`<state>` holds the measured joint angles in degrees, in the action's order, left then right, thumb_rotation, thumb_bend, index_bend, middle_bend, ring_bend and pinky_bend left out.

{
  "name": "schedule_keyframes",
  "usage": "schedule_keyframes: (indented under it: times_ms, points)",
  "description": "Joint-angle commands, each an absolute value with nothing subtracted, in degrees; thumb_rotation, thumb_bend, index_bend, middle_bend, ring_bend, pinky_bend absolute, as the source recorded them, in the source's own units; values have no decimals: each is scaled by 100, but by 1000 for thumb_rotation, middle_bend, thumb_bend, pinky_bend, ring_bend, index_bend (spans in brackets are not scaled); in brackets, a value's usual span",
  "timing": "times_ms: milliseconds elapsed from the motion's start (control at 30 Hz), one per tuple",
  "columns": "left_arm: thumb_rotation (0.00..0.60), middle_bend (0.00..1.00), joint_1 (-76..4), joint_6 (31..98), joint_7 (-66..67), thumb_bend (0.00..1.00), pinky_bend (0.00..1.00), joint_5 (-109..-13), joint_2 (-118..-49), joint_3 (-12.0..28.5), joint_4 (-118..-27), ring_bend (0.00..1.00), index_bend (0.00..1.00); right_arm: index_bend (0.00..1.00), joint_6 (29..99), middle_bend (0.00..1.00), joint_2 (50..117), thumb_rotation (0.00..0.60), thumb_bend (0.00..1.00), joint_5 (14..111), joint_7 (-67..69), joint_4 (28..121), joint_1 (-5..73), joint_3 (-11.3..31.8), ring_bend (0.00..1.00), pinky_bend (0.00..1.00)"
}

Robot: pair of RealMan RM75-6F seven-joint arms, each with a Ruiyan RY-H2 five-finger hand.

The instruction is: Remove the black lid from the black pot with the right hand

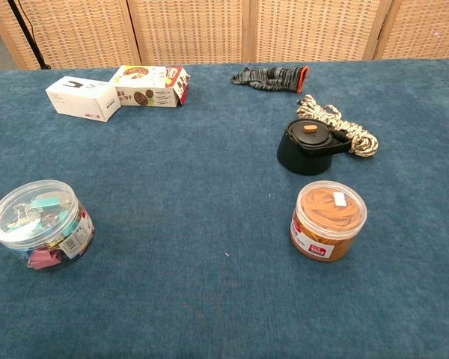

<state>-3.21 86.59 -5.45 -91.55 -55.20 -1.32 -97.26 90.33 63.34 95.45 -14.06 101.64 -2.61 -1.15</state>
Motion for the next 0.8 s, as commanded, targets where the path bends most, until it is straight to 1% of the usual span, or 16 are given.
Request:
schedule_keyframes:
  times_ms: [33, 167, 333, 400, 467, 500, 633, 700, 800]
  points:
    - [600, 0, -320, 8659, -552, 85, 0, -9148, -5518, -130, -9727, 0, 0, 0, 9023, 0, 6337, 600, 0, 9537, -1422, 10158, -259, -116, 0, 0]
    - [600, 0, -319, 8694, -557, 85, 0, -9203, -5506, -132, -9739, 0, 0, 0, 8952, 0, 6339, 600, 0, 9458, -1430, 10115, -223, -83, 0, 0]
    - [600, 0, -308, 8718, -578, 85, 0, -9219, -5494, -138, -9723, 0, 0, 0, 8837, 0, 6440, 600, 0, 9214, -1289, 9978, -21, 206, 0, 0]
    - [600, 0, -310, 8722, -615, 85, 0, -9171, -5484, -111, -9731, 0, 0, 0, 8595, 0, 6432, 600, 0, 9033, -1308, 10008, 227, 435, 0, 0]
    - [600, 0, -310, 8725, -634, 85, 0, -9156, -5477, -101, -9734, 0, 0, 0, 8443, 0, 6414, 600, 0, 8916, -1350, 10075, 369, 556, 0, 0]
    - [600, 0, -312, 8729, -655, 85, 0, -9146, -5470, -92, -9736, 0, 0, 3, 8252, 0, 6406, 600, 0, 8826, -1433, 10173, 561, 694, 0, 0]
    - [600, 0, -328, 8702, -699, 85, 0, -9133, -5452, -83, -9747, 0, 0, 66, 7607, 0, 6396, 600, 1, 8554, -1488, 10443, 1053, 926, 0, 0]
    - [600, 0, -338, 8679, -714, 85, 0, -9126, -5442, -84, -9741, 0, 0, 123, 7150, 0, 6427, 600, 50, 8347, -1489, 10566, 1391, 1061, 0, 0]
    - [600, 0, -345, 8657, -759, 85, 0, -9097, -5424, -76, -9738, 0, 0, 198, 6555, 0, 6575, 600, 184, 7965, -1637, 10654, 1869, 1252, 0, 0]
